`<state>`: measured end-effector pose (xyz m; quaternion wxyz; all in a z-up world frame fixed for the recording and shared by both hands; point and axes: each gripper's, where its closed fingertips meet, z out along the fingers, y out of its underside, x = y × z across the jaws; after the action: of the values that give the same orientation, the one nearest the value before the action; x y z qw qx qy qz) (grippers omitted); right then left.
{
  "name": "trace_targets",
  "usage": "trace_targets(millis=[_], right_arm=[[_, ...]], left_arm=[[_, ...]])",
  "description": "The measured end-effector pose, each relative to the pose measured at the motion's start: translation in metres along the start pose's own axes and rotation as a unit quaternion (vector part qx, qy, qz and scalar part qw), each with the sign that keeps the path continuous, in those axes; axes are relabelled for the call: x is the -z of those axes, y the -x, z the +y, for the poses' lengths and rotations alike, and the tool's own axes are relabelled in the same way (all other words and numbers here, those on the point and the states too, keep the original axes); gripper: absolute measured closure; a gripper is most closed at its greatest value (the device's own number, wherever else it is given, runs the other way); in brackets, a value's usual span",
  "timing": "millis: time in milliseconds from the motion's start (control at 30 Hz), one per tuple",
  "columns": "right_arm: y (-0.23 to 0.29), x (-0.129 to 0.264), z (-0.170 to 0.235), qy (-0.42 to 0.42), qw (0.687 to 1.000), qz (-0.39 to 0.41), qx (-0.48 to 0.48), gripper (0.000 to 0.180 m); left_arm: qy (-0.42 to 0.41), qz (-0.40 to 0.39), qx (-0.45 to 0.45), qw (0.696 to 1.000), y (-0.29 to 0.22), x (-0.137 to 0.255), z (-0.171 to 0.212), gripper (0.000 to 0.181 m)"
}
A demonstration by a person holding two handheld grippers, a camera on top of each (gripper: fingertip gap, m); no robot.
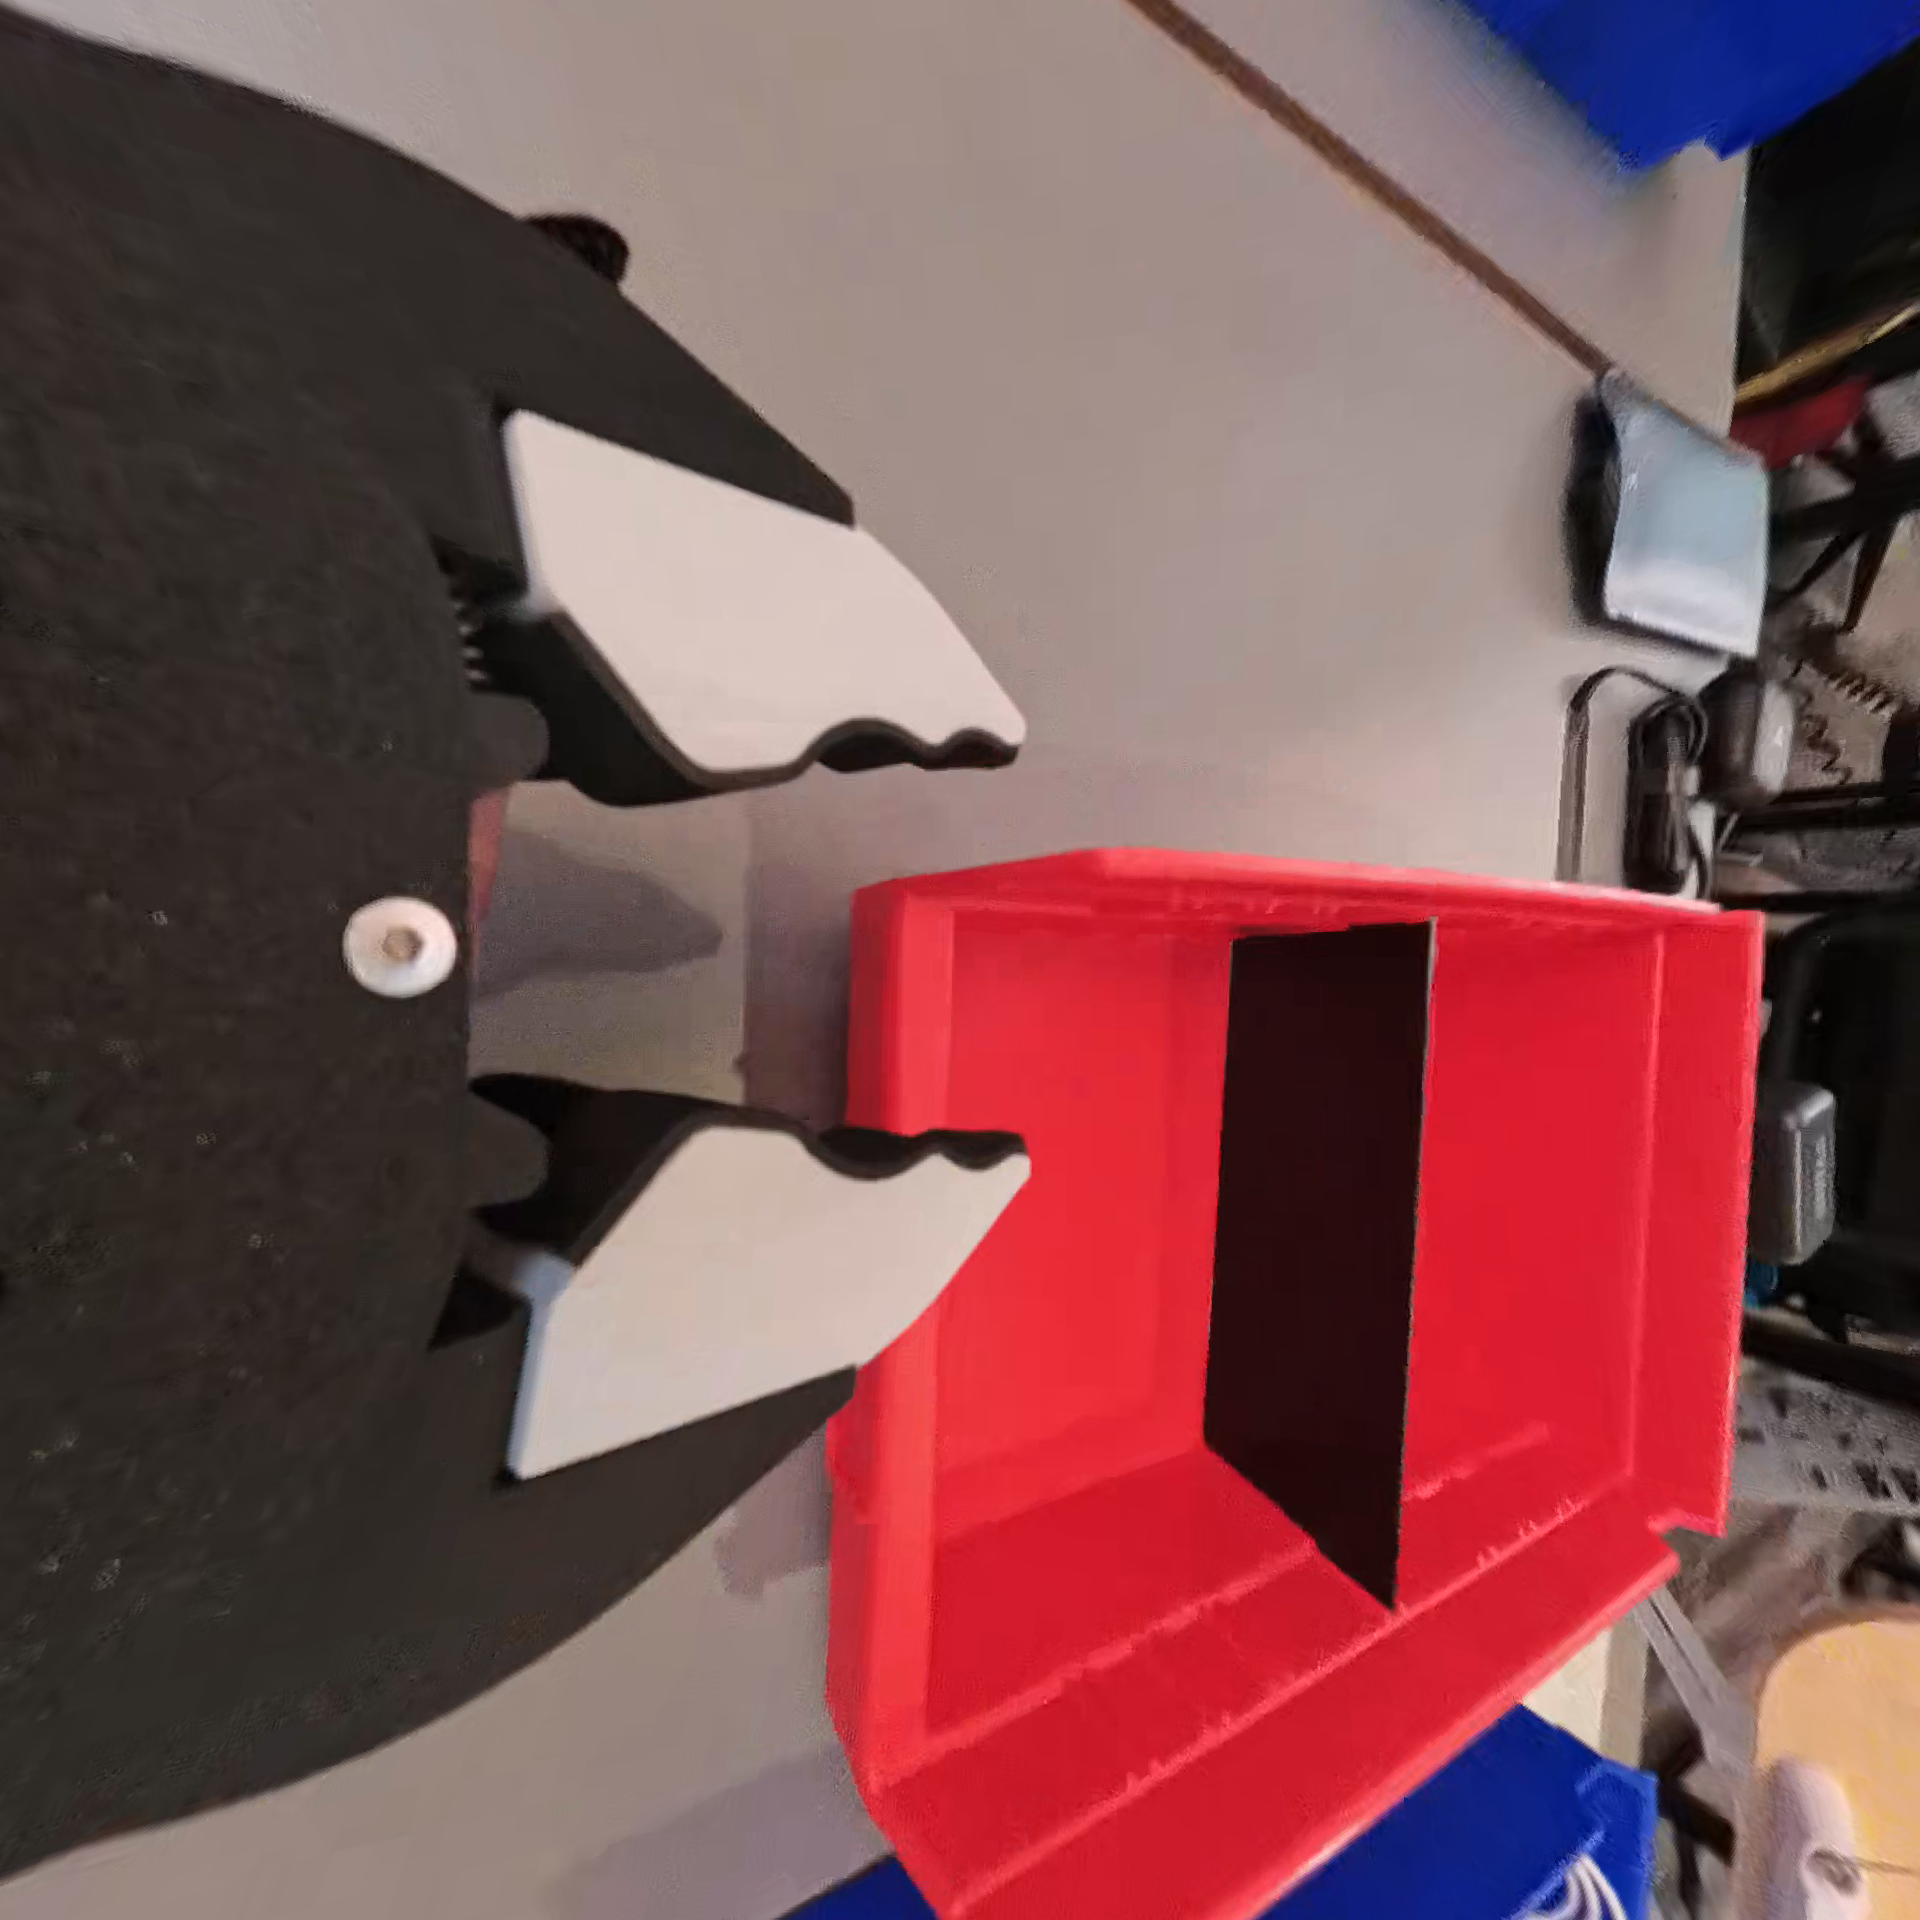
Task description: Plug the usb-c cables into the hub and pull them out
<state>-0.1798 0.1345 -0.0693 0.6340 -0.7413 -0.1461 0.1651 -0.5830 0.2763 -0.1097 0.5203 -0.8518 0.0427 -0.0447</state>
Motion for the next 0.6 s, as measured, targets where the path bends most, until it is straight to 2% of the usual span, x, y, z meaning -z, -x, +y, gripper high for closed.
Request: trace_targets(millis=[100,167,200,367,467,533,600], right_arm=[[0.055,-0.005,0.018,0.018,0.998,-0.064,0.008,0.132],[0.087,-0.012,0.036,0.049,0.993,-0.107,0.011,0.132],[0.098,-0.017,0.044,0.066,0.991,-0.116,0.018,0.132],[0.120,-0.044,0.054,0.098,0.984,-0.129,0.074,0.132],[0.129,-0.064,0.056,0.115,0.983,-0.132,0.061,0.130],[0.130,-0.079,0.054,0.118,0.986,-0.107,0.041,0.122],[0.129,-0.090,0.046,0.102,0.991,-0.083,0.034,0.121]], left_arm=[[0.019,0.024,0.000,1.000,0.010,-0.026,-0.001,0.126],[0.048,0.019,-0.005,0.999,0.016,-0.043,0.009,0.169],[0.056,0.029,-0.008,0.998,0.013,-0.047,0.014,0.176],[0.062,0.010,-0.022,0.998,0.003,-0.022,0.031,0.177],[0.089,-0.020,-0.018,0.996,-0.008,0.015,0.051,0.174],[0.104,-0.036,-0.008,0.994,-0.018,0.044,0.065,0.172],[0.114,-0.041,-0.029,0.992,-0.030,0.070,0.079,0.171]])
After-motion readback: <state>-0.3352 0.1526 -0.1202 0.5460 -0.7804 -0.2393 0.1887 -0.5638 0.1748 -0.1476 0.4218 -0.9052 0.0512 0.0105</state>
